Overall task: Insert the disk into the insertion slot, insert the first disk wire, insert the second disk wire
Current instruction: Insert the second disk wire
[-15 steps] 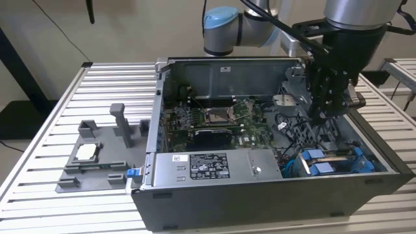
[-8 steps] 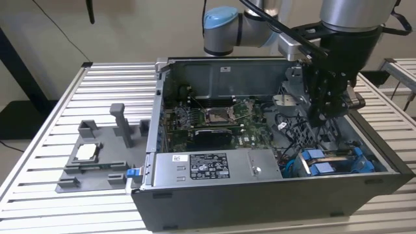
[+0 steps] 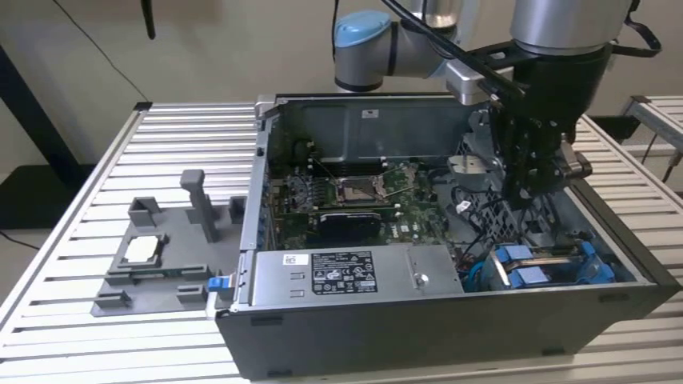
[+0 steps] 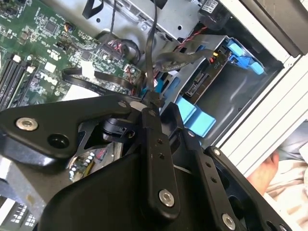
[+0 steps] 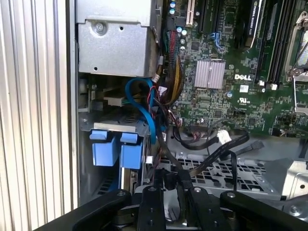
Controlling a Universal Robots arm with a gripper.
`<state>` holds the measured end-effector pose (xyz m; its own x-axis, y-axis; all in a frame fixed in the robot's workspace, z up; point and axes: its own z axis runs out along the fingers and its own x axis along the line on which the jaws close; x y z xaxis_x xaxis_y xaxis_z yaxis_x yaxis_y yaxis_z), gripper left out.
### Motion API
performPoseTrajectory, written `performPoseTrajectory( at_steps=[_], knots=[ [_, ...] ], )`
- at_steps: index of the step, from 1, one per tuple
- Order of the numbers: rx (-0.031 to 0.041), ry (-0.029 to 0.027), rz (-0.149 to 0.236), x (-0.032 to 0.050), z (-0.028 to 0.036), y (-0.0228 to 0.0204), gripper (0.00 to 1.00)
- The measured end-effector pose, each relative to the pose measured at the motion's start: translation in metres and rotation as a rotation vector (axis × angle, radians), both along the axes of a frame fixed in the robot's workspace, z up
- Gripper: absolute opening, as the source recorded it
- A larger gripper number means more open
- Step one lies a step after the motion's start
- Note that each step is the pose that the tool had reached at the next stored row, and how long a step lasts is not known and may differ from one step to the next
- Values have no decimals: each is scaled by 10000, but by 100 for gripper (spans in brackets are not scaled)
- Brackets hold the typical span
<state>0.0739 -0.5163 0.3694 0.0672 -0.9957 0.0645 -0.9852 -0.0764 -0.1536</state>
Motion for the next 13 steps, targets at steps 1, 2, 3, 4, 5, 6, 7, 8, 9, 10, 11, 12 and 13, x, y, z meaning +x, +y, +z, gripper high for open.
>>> performPoseTrajectory(
  at_steps=[1, 2, 3, 4, 5, 6, 7, 8, 9, 10, 11, 12, 13],
  knots=[
    [-31, -30, 31, -6, -2, 7, 27],
    [-60, -58, 67, -10, -2, 14, 27],
    [-84, -86, 97, -16, -2, 21, 27],
    [-99, -116, 119, -24, -3, 29, 27],
    [-109, -143, 134, -32, -3, 36, 27],
    [-119, -170, 150, -41, -3, 42, 27],
    [-128, -191, 163, -51, -3, 47, 27],
    [-135, -207, 176, -61, -2, 51, 27],
    [-141, -220, 191, -72, -2, 56, 27],
    [-144, -227, 207, -83, -2, 60, 27],
    [-145, -232, 224, -94, -2, 63, 27],
    [-146, -237, 237, -102, -1, 64, 27],
    [-145, -246, 253, -108, 2, 64, 27]
  ],
)
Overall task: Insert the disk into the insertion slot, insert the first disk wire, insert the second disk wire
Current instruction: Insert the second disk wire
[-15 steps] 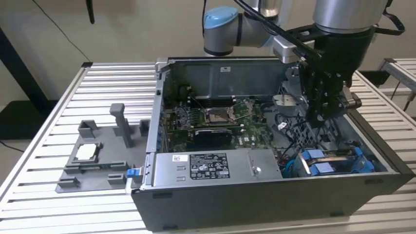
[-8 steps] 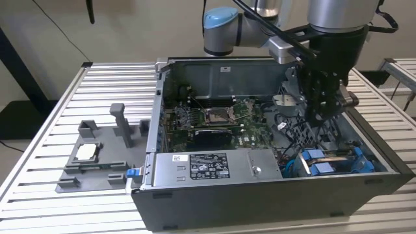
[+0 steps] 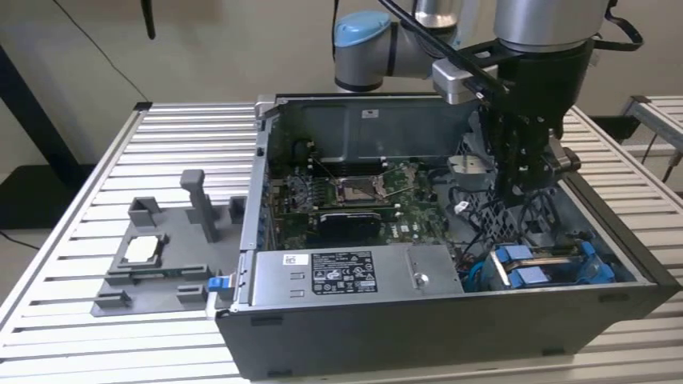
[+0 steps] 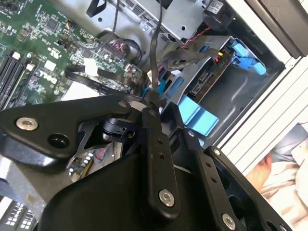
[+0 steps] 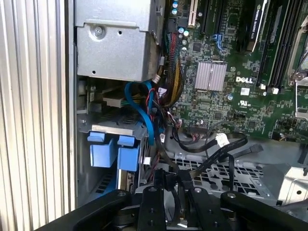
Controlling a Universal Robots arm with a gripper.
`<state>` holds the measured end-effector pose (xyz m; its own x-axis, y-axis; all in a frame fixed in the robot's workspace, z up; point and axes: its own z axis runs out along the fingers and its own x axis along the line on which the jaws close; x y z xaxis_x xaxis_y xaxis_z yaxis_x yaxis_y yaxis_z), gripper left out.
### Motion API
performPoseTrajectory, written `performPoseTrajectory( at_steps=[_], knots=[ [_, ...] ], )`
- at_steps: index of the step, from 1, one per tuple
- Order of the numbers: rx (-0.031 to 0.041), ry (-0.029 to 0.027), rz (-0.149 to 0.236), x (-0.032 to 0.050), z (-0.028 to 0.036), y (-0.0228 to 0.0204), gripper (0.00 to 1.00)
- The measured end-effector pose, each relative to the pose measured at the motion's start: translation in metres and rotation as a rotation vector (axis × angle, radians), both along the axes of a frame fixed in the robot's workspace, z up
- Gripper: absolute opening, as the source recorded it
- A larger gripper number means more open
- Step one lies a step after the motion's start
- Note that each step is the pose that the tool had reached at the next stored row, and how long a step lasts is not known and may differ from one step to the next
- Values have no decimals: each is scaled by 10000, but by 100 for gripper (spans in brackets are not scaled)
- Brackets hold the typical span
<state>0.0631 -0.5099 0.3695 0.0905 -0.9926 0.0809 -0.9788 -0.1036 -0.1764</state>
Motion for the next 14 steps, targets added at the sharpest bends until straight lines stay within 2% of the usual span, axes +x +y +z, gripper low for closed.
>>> performPoseTrajectory(
  at_steps=[5, 14],
  knots=[
    [-3, -59, 57, -13, 19, 1, 27],
    [-11, -60, 72, -20, 20, 2, 27]
  ],
)
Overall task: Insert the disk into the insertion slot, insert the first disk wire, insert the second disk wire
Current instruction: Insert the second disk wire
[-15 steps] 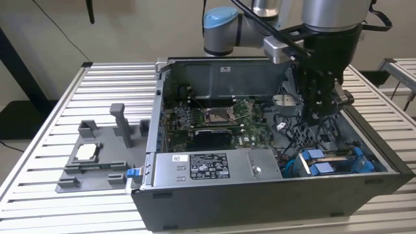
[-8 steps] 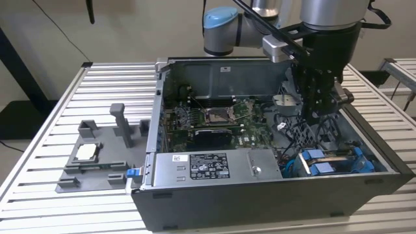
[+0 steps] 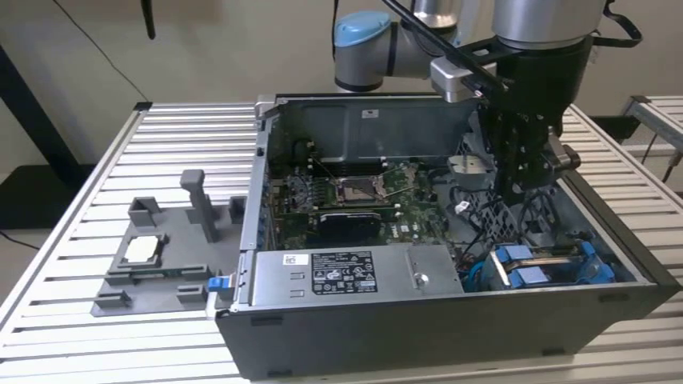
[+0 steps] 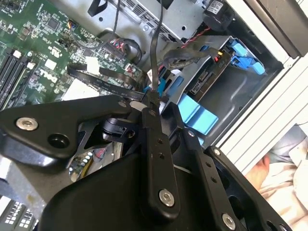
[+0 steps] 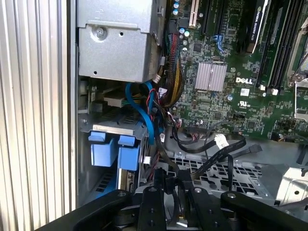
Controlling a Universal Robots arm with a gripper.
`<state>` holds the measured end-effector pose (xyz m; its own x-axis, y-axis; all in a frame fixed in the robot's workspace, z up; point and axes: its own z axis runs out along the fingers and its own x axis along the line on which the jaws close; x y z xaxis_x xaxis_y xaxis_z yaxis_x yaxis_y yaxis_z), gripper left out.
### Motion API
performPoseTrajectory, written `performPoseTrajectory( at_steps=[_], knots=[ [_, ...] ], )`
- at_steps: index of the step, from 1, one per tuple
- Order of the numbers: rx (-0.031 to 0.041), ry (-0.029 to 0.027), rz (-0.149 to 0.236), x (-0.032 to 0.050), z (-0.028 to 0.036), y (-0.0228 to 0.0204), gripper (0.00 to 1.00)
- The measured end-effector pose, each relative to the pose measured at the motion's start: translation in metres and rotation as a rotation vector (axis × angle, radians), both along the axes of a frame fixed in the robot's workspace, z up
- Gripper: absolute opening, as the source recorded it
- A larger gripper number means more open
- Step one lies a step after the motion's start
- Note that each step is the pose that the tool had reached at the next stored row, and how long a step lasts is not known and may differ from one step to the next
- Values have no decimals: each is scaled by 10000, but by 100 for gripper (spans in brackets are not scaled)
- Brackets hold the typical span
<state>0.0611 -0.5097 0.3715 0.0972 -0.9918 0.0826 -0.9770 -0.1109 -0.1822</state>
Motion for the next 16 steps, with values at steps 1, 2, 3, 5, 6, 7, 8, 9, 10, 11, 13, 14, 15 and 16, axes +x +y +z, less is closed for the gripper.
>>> performPoseTrajectory(
  at_steps=[1, 2, 3, 5, 6, 7, 8, 9, 10, 11, 13, 14, 15, 16],
  knots=[
    [0, 0, 0, 0, 0, 0, 27],
    [0, 0, 0, 0, 0, 0, 27],
    [-1, 0, -1, 0, 0, 0, 25],
    [-1, 0, 0, 0, 0, 0, 18],
    [-1, 0, 0, 0, 0, 0, 18],
    [-2, 0, 0, 0, 0, 0, 18],
    [-1, 0, 0, 0, 0, 0, 18],
    [-1, 0, 0, 0, 0, 0, 18],
    [-1, 0, 0, 0, 0, 0, 18],
    [-1, 0, 0, 0, 0, 0, 16],
    [-2, 0, -1, 0, 0, 0, 16],
    [-3, 2, 0, 5, 0, 0, 16],
    [-2, 17, 0, 18, 0, 0, 16],
    [-3, 52, -1, 40, 0, -2, 16]
  ],
)
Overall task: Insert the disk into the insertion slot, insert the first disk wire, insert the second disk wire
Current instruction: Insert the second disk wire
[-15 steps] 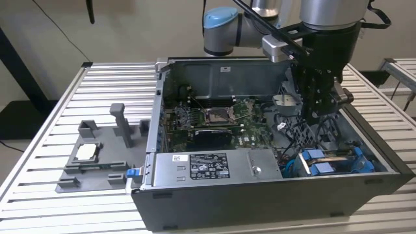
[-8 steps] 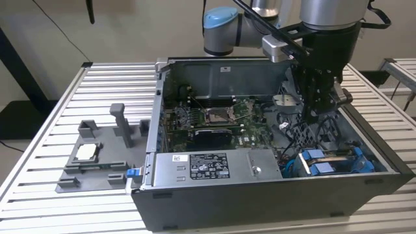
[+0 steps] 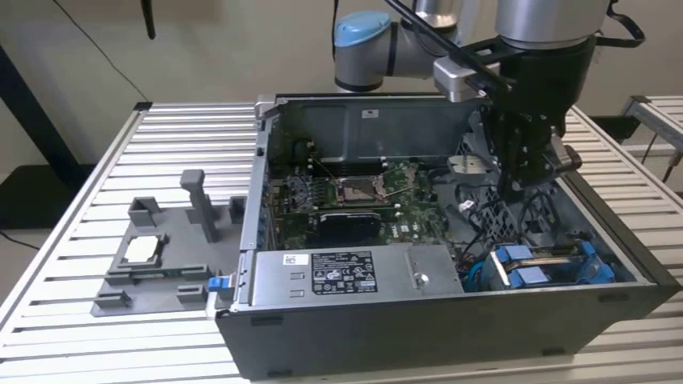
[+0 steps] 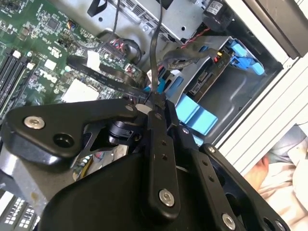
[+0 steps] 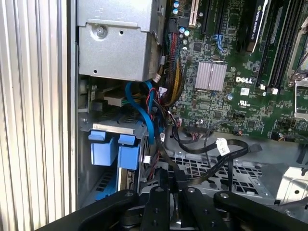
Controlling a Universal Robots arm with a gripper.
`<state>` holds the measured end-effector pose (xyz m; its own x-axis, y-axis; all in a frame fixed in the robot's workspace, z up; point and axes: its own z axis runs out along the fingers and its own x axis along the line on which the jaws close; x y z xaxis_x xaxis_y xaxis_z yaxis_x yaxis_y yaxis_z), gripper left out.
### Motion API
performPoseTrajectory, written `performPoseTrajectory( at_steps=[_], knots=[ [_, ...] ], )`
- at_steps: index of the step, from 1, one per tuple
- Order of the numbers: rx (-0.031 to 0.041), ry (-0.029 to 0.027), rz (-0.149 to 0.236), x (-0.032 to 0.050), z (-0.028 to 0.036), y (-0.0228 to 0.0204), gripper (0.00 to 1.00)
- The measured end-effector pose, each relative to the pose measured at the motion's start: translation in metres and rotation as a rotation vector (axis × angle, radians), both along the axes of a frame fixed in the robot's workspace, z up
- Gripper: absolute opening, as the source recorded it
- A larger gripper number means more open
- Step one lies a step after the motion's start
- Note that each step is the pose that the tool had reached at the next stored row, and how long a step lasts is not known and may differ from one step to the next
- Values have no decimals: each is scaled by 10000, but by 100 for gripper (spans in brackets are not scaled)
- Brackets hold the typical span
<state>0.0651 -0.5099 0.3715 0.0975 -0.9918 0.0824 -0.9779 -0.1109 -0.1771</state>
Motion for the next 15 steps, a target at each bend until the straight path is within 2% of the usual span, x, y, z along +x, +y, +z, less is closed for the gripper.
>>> performPoseTrajectory(
  at_steps=[3, 5, 15],
  knots=[
    [0, 137, 1, 76, -3, -8, 16],
    [2, 248, 1, 126, -6, -18, 16],
    [2, 1022, 0, 334, -25, -109, 16]
  ],
)
